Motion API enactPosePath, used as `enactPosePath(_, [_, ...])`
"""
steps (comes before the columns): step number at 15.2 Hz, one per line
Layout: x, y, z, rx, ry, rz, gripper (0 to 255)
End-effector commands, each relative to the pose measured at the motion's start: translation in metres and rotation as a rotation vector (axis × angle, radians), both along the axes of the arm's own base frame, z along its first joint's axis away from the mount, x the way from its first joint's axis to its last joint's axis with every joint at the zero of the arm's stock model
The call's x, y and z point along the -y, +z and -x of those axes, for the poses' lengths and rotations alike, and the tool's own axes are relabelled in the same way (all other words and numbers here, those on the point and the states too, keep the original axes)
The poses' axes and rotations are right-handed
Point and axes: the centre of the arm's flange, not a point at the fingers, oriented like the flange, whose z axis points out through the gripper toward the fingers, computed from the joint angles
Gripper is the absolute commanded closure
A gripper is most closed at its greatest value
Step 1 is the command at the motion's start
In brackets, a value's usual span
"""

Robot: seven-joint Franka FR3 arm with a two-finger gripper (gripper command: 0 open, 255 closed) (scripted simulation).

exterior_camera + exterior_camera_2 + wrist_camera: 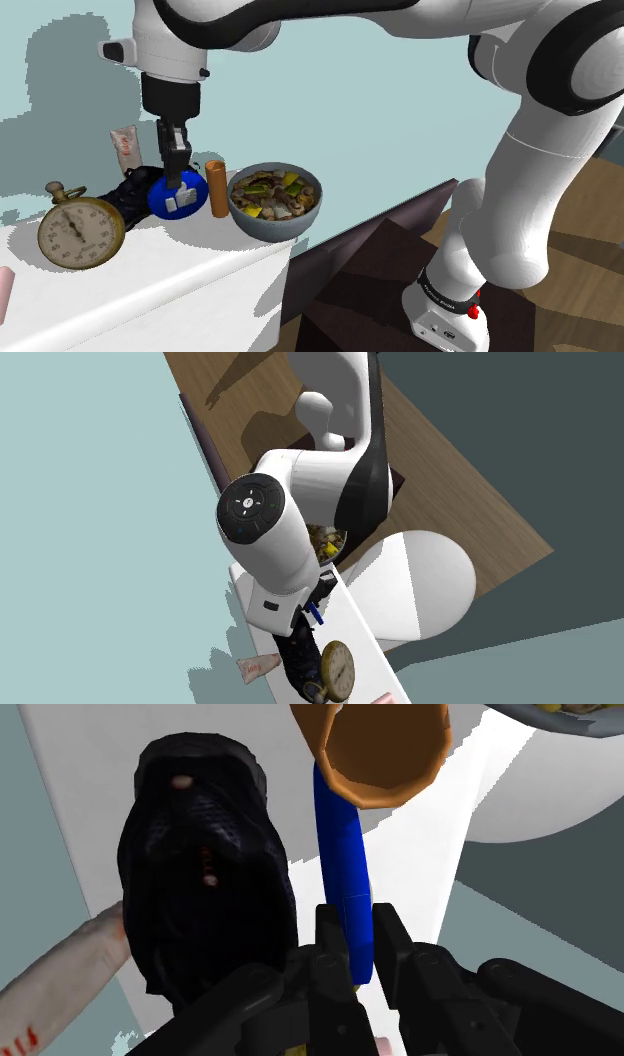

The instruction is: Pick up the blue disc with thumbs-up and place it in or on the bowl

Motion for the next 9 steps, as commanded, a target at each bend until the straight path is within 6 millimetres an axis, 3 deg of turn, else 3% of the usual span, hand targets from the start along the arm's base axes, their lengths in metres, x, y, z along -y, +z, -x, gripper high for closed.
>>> enactPosePath(1, [0.0, 0.011, 0.001, 0.0, 0.0, 0.0, 255])
enactPosePath(9, [0.0, 0.054, 0.001, 0.0, 0.0, 0.0, 255])
